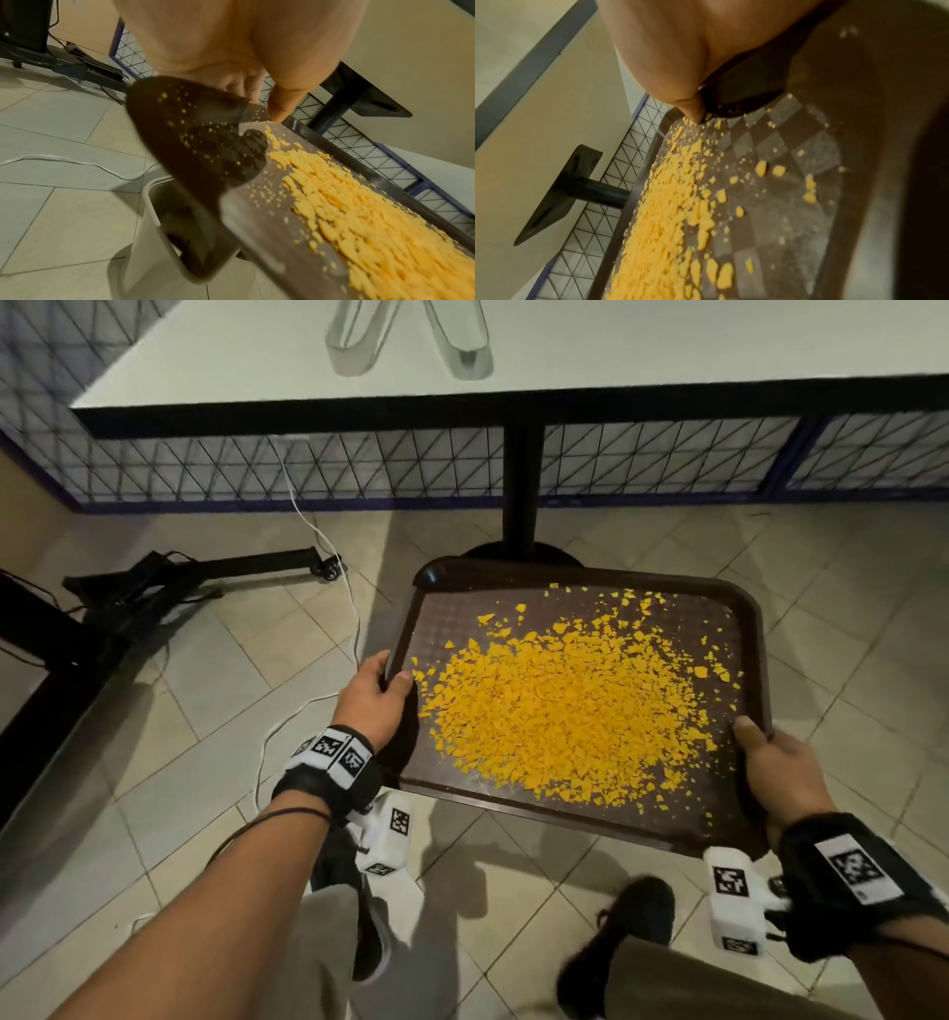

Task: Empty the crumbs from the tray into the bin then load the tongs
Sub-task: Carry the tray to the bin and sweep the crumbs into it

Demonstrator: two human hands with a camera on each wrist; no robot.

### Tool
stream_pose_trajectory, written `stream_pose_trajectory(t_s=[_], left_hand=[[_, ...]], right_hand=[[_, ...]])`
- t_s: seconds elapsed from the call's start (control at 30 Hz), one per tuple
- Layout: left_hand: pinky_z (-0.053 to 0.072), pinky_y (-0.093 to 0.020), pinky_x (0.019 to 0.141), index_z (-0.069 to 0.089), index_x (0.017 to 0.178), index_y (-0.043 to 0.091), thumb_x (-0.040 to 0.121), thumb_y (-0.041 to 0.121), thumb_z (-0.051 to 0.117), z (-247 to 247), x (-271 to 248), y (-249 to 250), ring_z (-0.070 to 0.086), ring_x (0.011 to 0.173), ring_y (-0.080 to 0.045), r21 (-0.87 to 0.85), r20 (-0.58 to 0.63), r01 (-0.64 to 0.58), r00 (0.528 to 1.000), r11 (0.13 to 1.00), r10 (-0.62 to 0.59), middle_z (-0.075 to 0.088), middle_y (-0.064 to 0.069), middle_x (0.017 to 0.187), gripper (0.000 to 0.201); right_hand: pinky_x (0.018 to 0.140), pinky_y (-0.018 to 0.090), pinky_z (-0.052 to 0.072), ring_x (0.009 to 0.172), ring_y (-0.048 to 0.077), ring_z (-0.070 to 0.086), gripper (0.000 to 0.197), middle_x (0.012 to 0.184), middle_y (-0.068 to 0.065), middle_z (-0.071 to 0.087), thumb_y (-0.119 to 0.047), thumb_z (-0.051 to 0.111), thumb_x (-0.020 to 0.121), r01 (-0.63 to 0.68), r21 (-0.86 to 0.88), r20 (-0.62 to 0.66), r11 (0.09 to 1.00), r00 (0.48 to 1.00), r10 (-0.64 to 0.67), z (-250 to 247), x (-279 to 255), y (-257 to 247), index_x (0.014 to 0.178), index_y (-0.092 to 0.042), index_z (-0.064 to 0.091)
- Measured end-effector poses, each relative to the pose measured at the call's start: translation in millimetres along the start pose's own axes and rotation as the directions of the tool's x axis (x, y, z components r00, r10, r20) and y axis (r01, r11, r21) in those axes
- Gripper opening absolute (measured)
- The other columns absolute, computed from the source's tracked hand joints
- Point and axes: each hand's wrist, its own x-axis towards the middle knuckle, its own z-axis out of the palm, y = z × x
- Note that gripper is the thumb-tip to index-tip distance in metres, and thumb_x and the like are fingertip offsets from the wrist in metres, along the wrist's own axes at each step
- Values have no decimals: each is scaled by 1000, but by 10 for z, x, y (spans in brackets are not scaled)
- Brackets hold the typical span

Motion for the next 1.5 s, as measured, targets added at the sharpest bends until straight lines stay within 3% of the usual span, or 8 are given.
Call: stream_pose_trajectory(t_s=[0.4,0.53,0.67,0.8,0.93,1.1,1.3,1.5], left_hand=[[49,-50,98,43,138,36,91,39,56,226,108,-661,63,107,-29,-107,1,101,995,989,-102,63,3,126,49],[45,-34,94,44,140,30,96,29,55,506,-3,-705,63,96,-18,4,-5,-15,1000,1000,15,59,4,133,45],[43,-38,104,37,145,32,98,29,50,928,-160,-589,51,124,-14,84,111,-221,971,972,211,47,6,144,49],[28,-40,117,29,150,29,99,28,44,1426,-363,-343,27,144,-13,94,278,-496,846,863,456,31,6,157,54],[23,-42,118,39,148,16,96,27,48,1968,-567,-154,22,148,-22,44,364,-762,614,646,700,34,-2,157,53],[20,-49,118,39,148,8,92,29,55,2360,-678,-94,23,147,-33,3,414,-866,456,499,788,33,-12,157,61],[25,-48,117,36,150,14,103,47,30,2194,-422,-370,22,148,-25,263,488,-761,635,593,599,27,-6,160,58],[-8,-34,121,-16,151,30,91,67,-3,1676,187,-859,-18,148,-15,510,592,-559,780,654,204,-20,7,159,71]], right_hand=[[92,58,48,96,38,63,35,105,15,67,-53,49,82,5,-21,-214,1000,977,-10,318,490,144,82,-19,59],[94,53,46,99,36,60,45,107,16,65,-49,46,90,31,-66,-263,997,964,-47,547,646,140,108,-11,61],[89,46,43,98,36,58,43,103,18,61,-42,45,95,96,-125,-324,988,937,-132,732,827,107,106,-3,61],[94,50,45,101,36,58,43,107,19,62,-47,44,93,99,-131,-321,986,937,-137,881,973,146,103,-9,61],[98,43,42,108,33,57,50,116,17,62,-46,43,95,100,-124,-292,987,947,-132,942,1034,215,117,-4,59],[91,42,45,103,34,59,45,111,20,63,-43,43,97,115,-149,-248,982,957,-150,964,1071,268,110,-4,61],[97,50,45,103,34,58,45,111,14,63,-49,43,92,117,-99,-202,988,970,-135,921,1078,336,111,-12,60],[92,52,47,97,33,59,47,105,13,64,-55,40,88,125,-109,-219,986,965,-146,856,1070,330,103,-14,60]])
